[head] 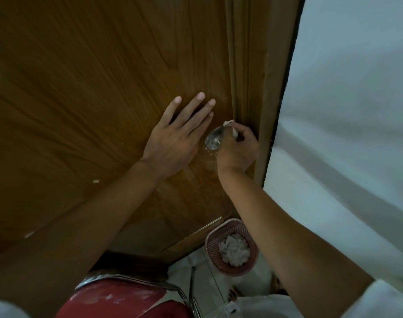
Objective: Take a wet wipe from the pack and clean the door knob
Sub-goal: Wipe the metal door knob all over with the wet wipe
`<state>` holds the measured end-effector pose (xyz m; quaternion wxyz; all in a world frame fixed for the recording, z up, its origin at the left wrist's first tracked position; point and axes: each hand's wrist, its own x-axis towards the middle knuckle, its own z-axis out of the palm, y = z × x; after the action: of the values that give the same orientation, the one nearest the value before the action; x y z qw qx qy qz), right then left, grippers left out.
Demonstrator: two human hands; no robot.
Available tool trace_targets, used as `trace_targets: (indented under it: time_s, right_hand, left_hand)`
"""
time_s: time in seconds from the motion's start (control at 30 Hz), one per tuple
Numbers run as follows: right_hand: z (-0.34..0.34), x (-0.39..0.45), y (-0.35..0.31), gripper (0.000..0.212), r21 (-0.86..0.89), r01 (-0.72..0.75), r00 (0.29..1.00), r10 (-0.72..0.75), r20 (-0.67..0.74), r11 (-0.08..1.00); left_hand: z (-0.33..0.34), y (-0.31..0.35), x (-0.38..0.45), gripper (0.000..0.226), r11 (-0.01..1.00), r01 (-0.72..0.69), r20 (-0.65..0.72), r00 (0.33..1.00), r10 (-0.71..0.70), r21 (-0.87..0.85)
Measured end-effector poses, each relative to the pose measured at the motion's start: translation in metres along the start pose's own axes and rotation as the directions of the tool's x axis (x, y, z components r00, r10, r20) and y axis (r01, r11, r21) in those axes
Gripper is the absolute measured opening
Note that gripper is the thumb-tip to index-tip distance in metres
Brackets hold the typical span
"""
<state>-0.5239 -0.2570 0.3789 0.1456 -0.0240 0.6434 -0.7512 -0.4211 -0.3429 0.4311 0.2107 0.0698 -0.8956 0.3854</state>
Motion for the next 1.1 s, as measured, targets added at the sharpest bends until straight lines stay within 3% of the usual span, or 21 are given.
trace_targets:
  time_s: [0.07, 0.33, 0.43, 0.53, 0.63, 0.8, 0.93, 1.0, 1.1]
  right_hand:
    - [0.003, -0.001, -0.004, 0.014, 0.068, -0.080, 0.995, 0.084, -0.051, 0.994]
    - [0.003, 0.000, -0.022, 0.012, 0.054, 0.086, 0.996, -0.086, -0.007, 0.995]
    - [0.002, -0.004, -0.013, 0.014, 0.112, -0.099, 0.991, 0.108, -0.075, 0.989]
    - [0.000, -0.004, -0.012, 0.016, 0.258, -0.377, 0.911, 0.407, -0.073, 0.890]
    - [0.002, -0.001, -0.022, 0.016, 0.300, -0.451, 0.873, 0.485, -0.045, 0.840]
    - [0.000, -0.005, -0.016, 0.016, 0.223, -0.270, 0.955, 0.290, -0.063, 0.937]
    - [-0.001, 0.000, -0.011, 0.015, 0.212, -0.316, 0.937, 0.339, -0.081, 0.925]
    - [-0.001, -0.003, -0.006, 0.017, 0.098, -0.201, 0.975, 0.209, -0.076, 0.975]
    - [-0.013, -0.001, 0.002, 0.020, -0.090, 0.091, 0.996, -0.088, 0.034, 0.992]
  left_hand:
    - [0.001, 0.000, 0.000, 0.050, 1.000, -0.002, 0.000, 1.000, 0.002, 0.005]
    - [0.002, 0.000, 0.001, 0.049, 1.000, 0.003, 0.008, 1.000, -0.003, 0.000]
    - [0.001, 0.000, 0.001, 0.048, 1.000, 0.002, 0.008, 1.000, -0.002, 0.002]
    - [0.001, 0.000, 0.001, 0.048, 1.000, -0.008, 0.000, 1.000, 0.008, 0.005]
    - [0.001, -0.001, 0.001, 0.048, 1.000, -0.008, 0.004, 1.000, 0.008, 0.005]
    - [-0.002, -0.001, 0.002, 0.047, 1.000, -0.012, 0.000, 1.000, 0.012, 0.004]
    - [-0.001, -0.001, 0.002, 0.047, 1.000, -0.002, 0.000, 1.000, 0.002, 0.006]
    - [-0.001, -0.001, 0.001, 0.047, 1.000, -0.004, 0.003, 1.000, 0.004, 0.012]
    - [0.000, 0.000, 0.001, 0.046, 1.000, -0.005, 0.001, 1.000, 0.005, 0.018]
